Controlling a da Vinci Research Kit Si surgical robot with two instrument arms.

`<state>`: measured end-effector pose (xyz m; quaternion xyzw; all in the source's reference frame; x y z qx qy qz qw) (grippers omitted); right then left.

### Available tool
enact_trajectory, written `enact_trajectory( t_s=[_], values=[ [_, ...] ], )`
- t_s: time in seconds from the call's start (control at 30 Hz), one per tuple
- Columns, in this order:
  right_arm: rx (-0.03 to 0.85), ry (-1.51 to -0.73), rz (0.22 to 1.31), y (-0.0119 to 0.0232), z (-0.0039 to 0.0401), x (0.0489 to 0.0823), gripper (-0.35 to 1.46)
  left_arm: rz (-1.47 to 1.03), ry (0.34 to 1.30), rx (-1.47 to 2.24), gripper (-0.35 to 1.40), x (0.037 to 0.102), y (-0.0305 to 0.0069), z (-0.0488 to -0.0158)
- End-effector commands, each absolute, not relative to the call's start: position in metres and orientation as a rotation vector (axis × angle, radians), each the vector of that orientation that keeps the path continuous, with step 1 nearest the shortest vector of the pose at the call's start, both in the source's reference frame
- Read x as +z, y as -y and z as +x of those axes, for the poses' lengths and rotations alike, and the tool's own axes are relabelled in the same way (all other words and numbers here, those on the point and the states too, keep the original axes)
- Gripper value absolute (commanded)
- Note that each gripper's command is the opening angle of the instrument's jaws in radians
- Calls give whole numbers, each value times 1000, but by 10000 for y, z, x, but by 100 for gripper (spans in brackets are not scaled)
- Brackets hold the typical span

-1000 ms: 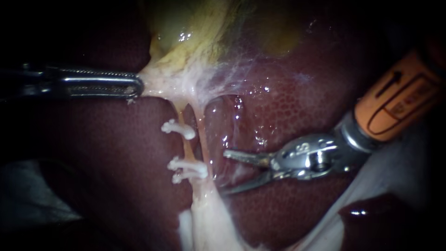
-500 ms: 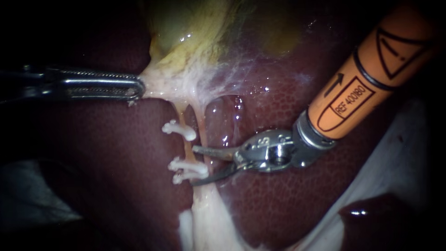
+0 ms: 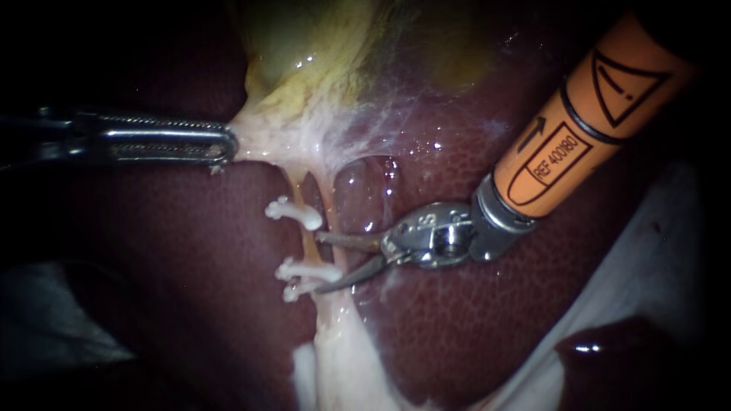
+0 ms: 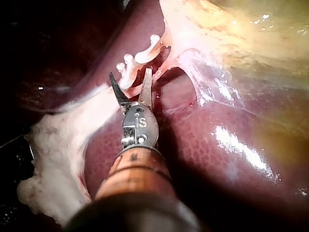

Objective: Go to the cutting position left tube

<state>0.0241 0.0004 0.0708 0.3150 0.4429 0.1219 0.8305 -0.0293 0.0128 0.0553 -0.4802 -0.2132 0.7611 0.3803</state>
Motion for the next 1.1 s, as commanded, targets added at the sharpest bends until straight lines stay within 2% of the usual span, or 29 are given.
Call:
enact_trajectory(
  t_s=[0.03, 0.6, 0.87, 1.1],
  values=[
    [257, -951, 668, -5, 241, 709, 135, -1227, 547, 1943, -35, 553, -127, -293],
    [160, -1053, 721, -2, 287, 712, 129, -1228, 548, 1944, -35, 555, -126, -295],
    [186, -1086, 687, 6, 321, 714, 127, -1228, 547, 1944, -35, 555, -126, -297],
    [273, -1082, 722, 9, 339, 706, 129, -1228, 547, 1944, -35, 555, -126, -297]
  ],
)
